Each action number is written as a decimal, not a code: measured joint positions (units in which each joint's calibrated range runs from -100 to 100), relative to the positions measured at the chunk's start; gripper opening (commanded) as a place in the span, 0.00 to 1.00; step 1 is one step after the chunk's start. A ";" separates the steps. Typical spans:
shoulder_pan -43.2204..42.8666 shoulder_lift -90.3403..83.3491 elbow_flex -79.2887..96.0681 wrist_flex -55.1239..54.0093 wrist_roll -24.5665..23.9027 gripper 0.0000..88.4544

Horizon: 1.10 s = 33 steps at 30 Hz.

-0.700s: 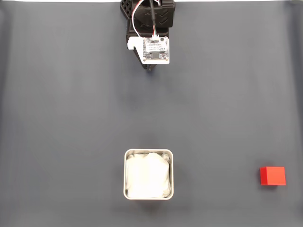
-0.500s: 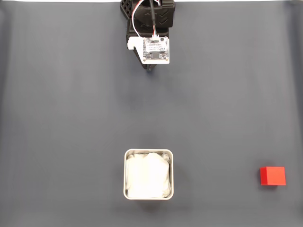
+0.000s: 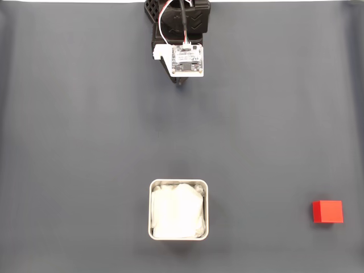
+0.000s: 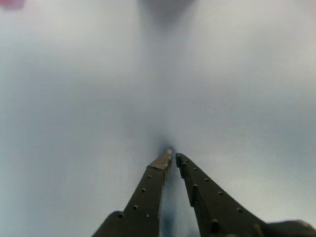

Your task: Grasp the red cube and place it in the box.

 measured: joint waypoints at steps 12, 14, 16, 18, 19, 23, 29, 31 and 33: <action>0.00 0.00 0.00 -0.08 0.00 0.00; 0.00 0.00 0.00 -1.03 0.00 0.00; 0.00 0.61 -0.09 -3.98 -0.24 0.00; 0.07 0.96 -1.72 -7.40 -0.44 0.00; 0.07 1.56 -2.53 -9.39 -0.20 0.00; 0.07 7.12 -10.49 -16.71 -0.59 0.00; -0.22 15.02 -28.39 -22.43 -0.93 0.00; -0.37 17.19 -33.09 -23.63 -0.93 0.00; -0.45 19.54 -37.61 -23.87 -0.93 0.00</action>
